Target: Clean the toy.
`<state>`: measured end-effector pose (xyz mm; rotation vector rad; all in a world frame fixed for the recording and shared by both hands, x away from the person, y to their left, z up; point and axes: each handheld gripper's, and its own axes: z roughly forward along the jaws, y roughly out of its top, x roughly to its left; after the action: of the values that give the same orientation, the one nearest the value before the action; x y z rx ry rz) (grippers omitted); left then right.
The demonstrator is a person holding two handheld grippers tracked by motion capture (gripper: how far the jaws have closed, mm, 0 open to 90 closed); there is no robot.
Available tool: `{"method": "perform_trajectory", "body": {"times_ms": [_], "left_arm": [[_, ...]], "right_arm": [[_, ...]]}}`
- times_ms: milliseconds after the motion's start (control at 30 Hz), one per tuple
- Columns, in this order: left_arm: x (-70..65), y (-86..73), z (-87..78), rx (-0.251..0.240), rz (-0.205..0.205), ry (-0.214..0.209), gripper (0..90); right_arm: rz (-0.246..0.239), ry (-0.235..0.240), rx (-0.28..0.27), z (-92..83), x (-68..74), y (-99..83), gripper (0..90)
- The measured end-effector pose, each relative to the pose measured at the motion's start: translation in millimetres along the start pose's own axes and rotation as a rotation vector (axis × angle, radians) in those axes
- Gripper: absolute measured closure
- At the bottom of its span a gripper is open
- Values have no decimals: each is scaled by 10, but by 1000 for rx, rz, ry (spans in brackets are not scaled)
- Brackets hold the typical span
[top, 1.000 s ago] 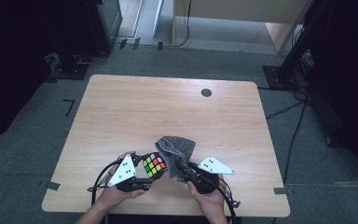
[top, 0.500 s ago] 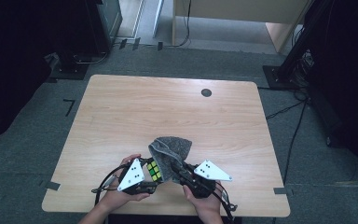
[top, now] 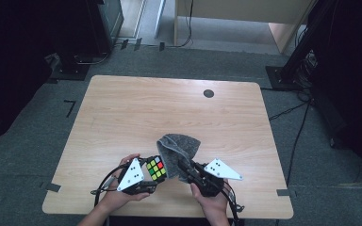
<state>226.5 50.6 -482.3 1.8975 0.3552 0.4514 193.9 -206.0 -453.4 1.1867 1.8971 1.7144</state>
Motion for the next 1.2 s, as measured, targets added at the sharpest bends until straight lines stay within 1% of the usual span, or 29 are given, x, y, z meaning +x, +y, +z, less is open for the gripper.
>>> {"method": "perform_trajectory", "body": {"times_ms": [33, 100, 133, 167, 200, 300, 367, 433, 467, 533, 600, 633, 667, 700, 733, 800, 867, 900, 933, 967, 1000, 1033, 1067, 1100, 1133, 1167, 1200], "left_arm": [[-13, 2, 8, 1, 3, -2, 342], [-30, 13, 9, -8, 3, -10, 343], [-31, 22, 0, -15, -5, -18, 343], [-30, 26, -9, -20, -8, -18, 343], [-25, 28, -22, -27, -12, -19, 343], [15, 39, -57, -53, -44, -22, 343], [39, 37, -61, -56, -56, -14, 343], [46, 25, -53, -40, -47, -1, 343], [44, 17, -47, -30, -41, 3, 343], [33, 8, -29, -14, -25, 10, 343], [13, 6, -7, -1, -12, 16, 342], [0, 5, 7, 5, -6, 16, 342], [-7, 6, 13, 7, -1, 14, 342], [-22, 8, 19, 4, 0, 7, 342], [-29, 12, 20, 0, 2, 2, 342], [-50, 28, 12, -13, 6, -7, 342], [-62, 39, -2, -20, 12, -8, 343], [-57, 38, -13, -27, 10, -14, 343], [-49, 40, -22, -36, -1, -22, 343], [-32, 45, -36, -50, -19, -28, 342], [-19, 49, -44, -57, -27, -25, 343], [-8, 51, -50, -59, -29, -20, 343], [0, 50, -51, -57, -31, -16, 343], [4, 45, -48, -49, -26, -9, 343], [4, 37, -40, -34, -14, 2, 343], [-1, 29, -29, -20, -4, 10, 343], [-10, 20, -13, -8, 6, 12, 343]], "right_arm": [[-14, 16, -4, -1, 39, 5, 747], [-37, 32, 15, 28, 96, -13, 746], [-42, 27, 30, 49, 108, -33, 746], [-43, 21, 30, 65, 98, -55, 746], [-26, 20, 28, 69, 75, -70, 747], [-9, -22, 57, 79, -5, -93, 747], [-4, -56, 88, 88, -83, -111, 747], [11, -83, 97, 83, -132, -113, 747], [22, -86, 92, 73, -148, -101, 747], [36, -71, 60, 33, -146, -54, 746], [25, -31, 20, -14, -97, 8, 746], [23, -15, 9, -26, -70, 23, 746], [12, 13, -1, -35, -27, 40, 746], [2, 29, -4, -31, -1, 43, 746], [-11, 46, 5, -18, 41, 42, 746], [-27, 60, 25, 17, 77, 25, 745], [-27, 57, 42, 55, 73, -9, 745], [-15, 58, 42, 62, 51, -19, 745], [-10, 50, 52, 68, 24, -21, 745], [-12, 36, 62, 72, 2, -23, 745], [-21, 11, 75, 78, -40, -30, 745], [-28, -13, 89, 83, -78, -37, 745], [-22, -29, 108, 86, -121, -40, 745], [-2, -37, 118, 83, -164, -38, 745], [22, -39, 114, 70, -197, -30, 745], [43, -31, 102, 52, -214, -15, 745], [55, -17, 87, 34, -212, 5, 744]]}}
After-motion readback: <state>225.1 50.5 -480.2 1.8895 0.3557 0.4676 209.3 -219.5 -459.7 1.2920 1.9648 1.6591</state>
